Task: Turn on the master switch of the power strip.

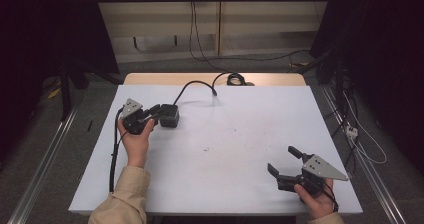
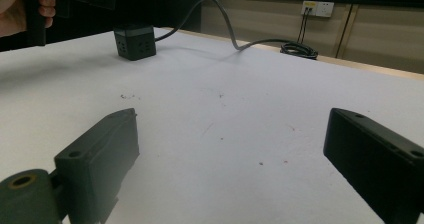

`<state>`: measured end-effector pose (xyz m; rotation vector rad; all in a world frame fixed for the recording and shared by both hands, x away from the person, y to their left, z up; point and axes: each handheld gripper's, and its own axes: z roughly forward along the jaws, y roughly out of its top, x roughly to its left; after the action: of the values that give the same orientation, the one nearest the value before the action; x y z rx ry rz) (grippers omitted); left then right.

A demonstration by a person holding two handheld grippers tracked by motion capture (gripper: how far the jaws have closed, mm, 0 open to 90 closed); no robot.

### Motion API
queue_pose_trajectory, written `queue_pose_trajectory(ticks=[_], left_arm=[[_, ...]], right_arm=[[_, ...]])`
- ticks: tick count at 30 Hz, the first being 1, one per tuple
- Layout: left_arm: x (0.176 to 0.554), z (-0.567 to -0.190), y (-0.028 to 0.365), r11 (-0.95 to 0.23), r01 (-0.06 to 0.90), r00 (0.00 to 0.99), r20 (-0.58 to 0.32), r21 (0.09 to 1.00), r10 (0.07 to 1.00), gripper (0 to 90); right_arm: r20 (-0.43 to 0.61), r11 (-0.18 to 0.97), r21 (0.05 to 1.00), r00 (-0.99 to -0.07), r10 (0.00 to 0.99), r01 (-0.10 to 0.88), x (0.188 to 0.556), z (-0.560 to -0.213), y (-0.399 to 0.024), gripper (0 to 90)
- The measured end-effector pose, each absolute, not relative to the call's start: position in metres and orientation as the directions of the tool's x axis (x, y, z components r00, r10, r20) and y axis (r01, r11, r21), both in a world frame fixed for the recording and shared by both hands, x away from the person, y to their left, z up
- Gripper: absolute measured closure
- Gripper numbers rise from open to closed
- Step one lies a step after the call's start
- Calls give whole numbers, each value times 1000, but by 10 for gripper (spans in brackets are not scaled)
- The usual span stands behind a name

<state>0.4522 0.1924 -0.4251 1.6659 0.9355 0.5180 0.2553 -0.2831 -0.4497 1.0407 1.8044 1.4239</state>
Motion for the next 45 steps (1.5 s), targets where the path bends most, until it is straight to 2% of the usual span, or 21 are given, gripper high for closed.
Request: queue_pose_trajectory(ticks=[24, 35, 45], left_arm=[[459, -434, 188, -123, 325, 604, -106, 938, 790, 878], [462, -430, 179, -167, 324, 619, -76, 931, 782, 900], [464, -432, 178, -154, 349, 599, -94, 924, 795, 900]], right_arm=[[12, 111, 971, -504, 863, 214, 255, -450, -283, 71], [10, 112, 971, -505, 863, 210, 255, -450, -283, 72], [11, 109, 972, -506, 863, 207, 254, -450, -284, 72]])
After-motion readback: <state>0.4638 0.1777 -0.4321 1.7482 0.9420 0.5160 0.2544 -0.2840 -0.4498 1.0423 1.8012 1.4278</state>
